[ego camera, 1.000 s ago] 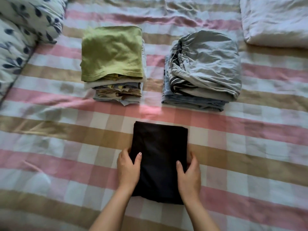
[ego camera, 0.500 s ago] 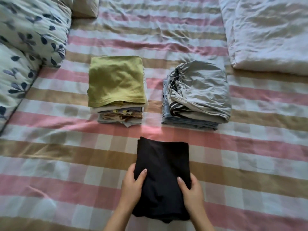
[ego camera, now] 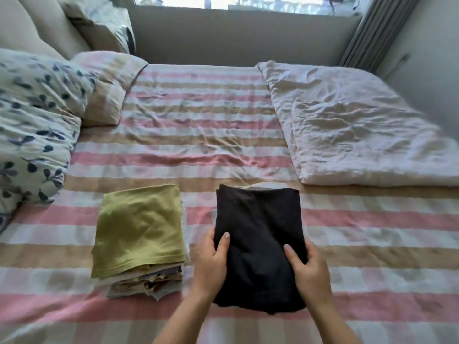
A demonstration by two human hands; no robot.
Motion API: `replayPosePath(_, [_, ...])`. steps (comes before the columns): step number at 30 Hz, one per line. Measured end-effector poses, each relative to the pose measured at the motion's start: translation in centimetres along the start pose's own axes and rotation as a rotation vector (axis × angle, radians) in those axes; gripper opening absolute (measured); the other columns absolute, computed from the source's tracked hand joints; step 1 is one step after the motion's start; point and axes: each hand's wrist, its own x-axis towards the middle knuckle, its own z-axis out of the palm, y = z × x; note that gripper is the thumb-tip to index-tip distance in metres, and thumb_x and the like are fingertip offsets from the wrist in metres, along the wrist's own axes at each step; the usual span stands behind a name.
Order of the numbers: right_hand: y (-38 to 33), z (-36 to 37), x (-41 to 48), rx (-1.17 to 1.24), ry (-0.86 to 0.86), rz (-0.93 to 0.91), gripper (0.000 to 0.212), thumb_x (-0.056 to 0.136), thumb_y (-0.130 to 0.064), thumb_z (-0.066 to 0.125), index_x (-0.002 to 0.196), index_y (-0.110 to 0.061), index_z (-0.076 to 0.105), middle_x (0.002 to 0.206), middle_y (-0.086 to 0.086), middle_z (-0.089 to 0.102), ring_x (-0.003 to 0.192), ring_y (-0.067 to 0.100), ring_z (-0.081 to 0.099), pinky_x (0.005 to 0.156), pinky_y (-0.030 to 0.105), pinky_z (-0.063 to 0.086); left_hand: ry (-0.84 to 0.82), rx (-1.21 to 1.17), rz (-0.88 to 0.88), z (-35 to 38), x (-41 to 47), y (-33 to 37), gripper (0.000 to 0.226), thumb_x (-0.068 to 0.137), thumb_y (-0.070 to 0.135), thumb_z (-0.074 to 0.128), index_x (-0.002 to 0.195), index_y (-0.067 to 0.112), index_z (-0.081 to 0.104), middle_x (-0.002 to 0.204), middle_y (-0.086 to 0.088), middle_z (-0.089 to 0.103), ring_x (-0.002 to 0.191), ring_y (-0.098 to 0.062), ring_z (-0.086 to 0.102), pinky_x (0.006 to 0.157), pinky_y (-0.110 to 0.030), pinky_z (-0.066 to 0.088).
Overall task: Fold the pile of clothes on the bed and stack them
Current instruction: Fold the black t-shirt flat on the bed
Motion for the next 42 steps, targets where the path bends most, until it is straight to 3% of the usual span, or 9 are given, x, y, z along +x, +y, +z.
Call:
replayPosePath(5, [3.7, 0.8, 8.6, -0.121, 0.025, 0.003, 0.02, 0.088, -0.012, 0.061, 0.107, -0.009, 0.063, 0.095, 0.0, 0.067, 0.093, 0.019, 0.062, 0.076, 0.027, 0.044, -0.061, 0.102, -0.012, 4.2, 7.7, -2.6, 0.023, 0.094, 0.013, 0.05, 0.116, 0.008, 0.055, 0.11, -0.001, 0.061, 0.103, -0.014, 0.057, 0.082, -0.016, 0.041])
replayPosePath(9, [7.0, 1.2, 10.0, -0.192, 0.054, 0.073, 0.024, 0.088, -0.016, 0.06, 0.111, -0.01, 0.061, 0.105, 0.004, 0.066, 0.097, 0.022, 0.06, 0.076, 0.028, 0.042, 0.06, 0.217, -0.058, 5.8, 8.3, -5.9, 0.009, 0.092, 0.012, 0.054, 0.1, 0.009, 0.054, 0.098, -0.001, 0.057, 0.092, -0.018, 0.054, 0.064, -0.013, 0.034])
replayPosePath(14, [7.5, 0.9, 8.6, -0.349, 0.141, 0.147, 0.044, 0.086, -0.024, 0.06, 0.128, -0.017, 0.046, 0.117, 0.006, 0.061, 0.105, 0.027, 0.057, 0.079, 0.033, 0.043, 0.148, 0.446, -0.095, 5.4, 6.2, -6.1, 0.027, 0.085, 0.016, 0.062, 0.108, 0.01, 0.048, 0.1, -0.005, 0.057, 0.092, -0.025, 0.054, 0.074, -0.027, 0.036])
replayPosePath(18, [5.7, 1.3, 9.3, -0.671, 0.167, -0.186, 0.057, 0.086, -0.02, 0.057, 0.139, -0.016, 0.038, 0.132, 0.012, 0.045, 0.118, 0.03, 0.044, 0.089, 0.042, 0.042, 0.124, 0.914, 0.389, 6.4, 6.4, -4.5, 0.053, 0.077, 0.01, 0.06, 0.129, 0.008, 0.048, 0.128, -0.012, 0.052, 0.12, -0.031, 0.046, 0.097, -0.045, 0.038])
replayPosePath(20, [5.1, 2.6, 11.1, -0.777, 0.029, -0.336, 0.056, 0.091, -0.026, 0.051, 0.143, -0.019, 0.032, 0.149, 0.01, 0.031, 0.135, 0.026, 0.03, 0.105, 0.043, 0.03, -0.06, 1.01, 0.489, 8.3, 8.1, -4.1, 0.056, 0.087, 0.019, 0.05, 0.141, 0.016, 0.036, 0.148, -0.006, 0.035, 0.138, -0.024, 0.029, 0.11, -0.045, 0.023])
replayPosePath(24, [7.8, 4.6, 13.6, -1.031, -0.224, -0.18, 0.059, 0.096, -0.046, 0.027, 0.148, -0.03, 0.003, 0.157, -0.003, -0.008, 0.144, 0.014, -0.009, 0.114, 0.04, 0.004, -0.25, 1.248, 0.164, 9.6, 11.7, -7.5, 0.058, 0.096, 0.048, 0.022, 0.147, 0.031, 0.001, 0.157, 0.005, -0.008, 0.143, -0.018, -0.014, 0.113, -0.052, -0.003])
replayPosePath(30, [9.6, 5.3, 13.5, -1.014, -0.193, -0.213, 0.061, 0.095, -0.049, 0.028, 0.148, -0.031, 0.001, 0.157, -0.003, -0.008, 0.143, 0.014, -0.01, 0.114, 0.037, 0.011, -0.244, 1.156, 0.157, 9.1, 11.9, -9.7, 0.058, 0.095, 0.049, 0.023, 0.147, 0.031, 0.004, 0.157, 0.008, -0.005, 0.142, -0.014, -0.016, 0.113, -0.055, -0.001])
replayPosePath(34, [8.1, 3.2, 13.2, -0.657, -0.071, -0.219, 0.062, 0.092, -0.038, 0.048, 0.146, -0.02, 0.024, 0.156, 0.006, 0.013, 0.143, 0.022, 0.011, 0.113, 0.036, 0.016, 0.012, 0.802, 0.235, 7.0, 11.2, -8.5, 0.065, 0.091, 0.039, 0.049, 0.146, 0.018, 0.022, 0.155, -0.004, 0.012, 0.143, -0.021, 0.006, 0.115, -0.044, 0.009])
replayPosePath(42, [10.6, 0.1, 12.7, 0.145, -0.268, 0.649, 0.063, 0.08, -0.061, 0.054, 0.121, -0.013, 0.055, 0.119, 0.006, 0.063, 0.104, 0.023, 0.062, 0.095, 0.04, 0.047, -0.033, 0.124, -0.533, 3.8, 9.7, -11.2, 0.102, 0.054, 0.071, 0.067, 0.127, 0.003, 0.045, 0.129, -0.017, 0.052, 0.12, -0.031, 0.049, 0.104, -0.044, 0.038])
